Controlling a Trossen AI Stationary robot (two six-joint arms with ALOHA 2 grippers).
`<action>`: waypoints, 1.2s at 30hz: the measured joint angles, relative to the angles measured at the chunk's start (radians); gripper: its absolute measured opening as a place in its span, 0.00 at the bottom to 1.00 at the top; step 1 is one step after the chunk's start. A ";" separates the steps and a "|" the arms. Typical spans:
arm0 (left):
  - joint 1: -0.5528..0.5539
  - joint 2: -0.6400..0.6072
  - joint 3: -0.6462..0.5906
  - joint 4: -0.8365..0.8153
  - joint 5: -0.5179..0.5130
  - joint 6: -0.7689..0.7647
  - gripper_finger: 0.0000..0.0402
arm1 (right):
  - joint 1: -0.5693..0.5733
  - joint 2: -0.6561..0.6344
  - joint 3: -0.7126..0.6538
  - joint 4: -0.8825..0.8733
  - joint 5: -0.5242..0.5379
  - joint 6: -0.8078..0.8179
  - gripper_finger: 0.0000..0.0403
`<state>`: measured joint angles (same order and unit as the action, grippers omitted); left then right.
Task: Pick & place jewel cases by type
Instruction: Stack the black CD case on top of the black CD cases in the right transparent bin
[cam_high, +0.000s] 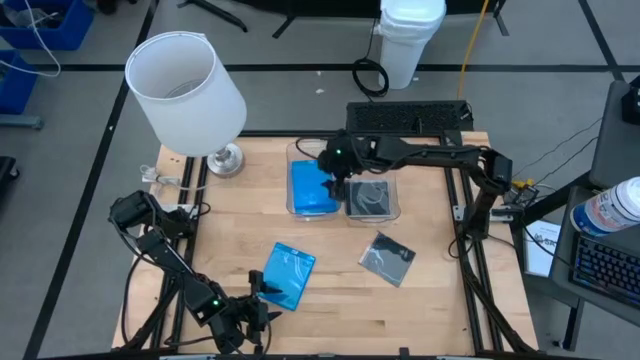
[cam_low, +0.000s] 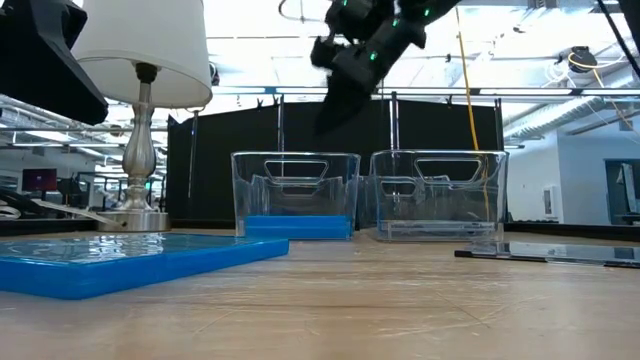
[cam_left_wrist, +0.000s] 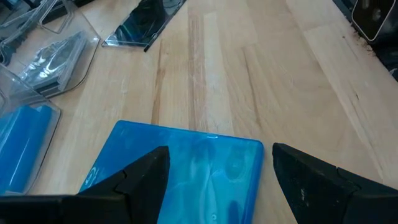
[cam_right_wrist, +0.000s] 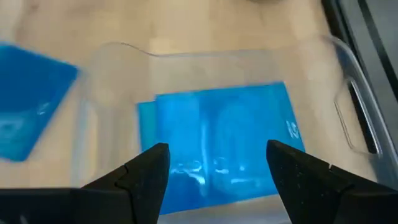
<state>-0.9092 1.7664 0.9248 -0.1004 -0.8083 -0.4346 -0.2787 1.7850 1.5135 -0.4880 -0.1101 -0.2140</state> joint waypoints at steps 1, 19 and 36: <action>0.000 0.000 0.000 0.000 0.002 -0.013 0.71 | 0.013 -0.019 0.000 -0.027 -0.025 -0.018 0.63; 0.186 0.000 0.001 0.447 0.355 0.349 0.71 | 0.583 -0.332 -0.390 -0.384 -0.075 0.562 0.45; 0.461 0.000 0.001 0.536 0.694 0.248 0.71 | 0.752 -0.512 -0.810 -0.057 0.467 0.926 0.24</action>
<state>-0.4478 1.7664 0.9253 0.4360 -0.1146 -0.1862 0.4737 1.2729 0.7039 -0.5450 0.3564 0.7116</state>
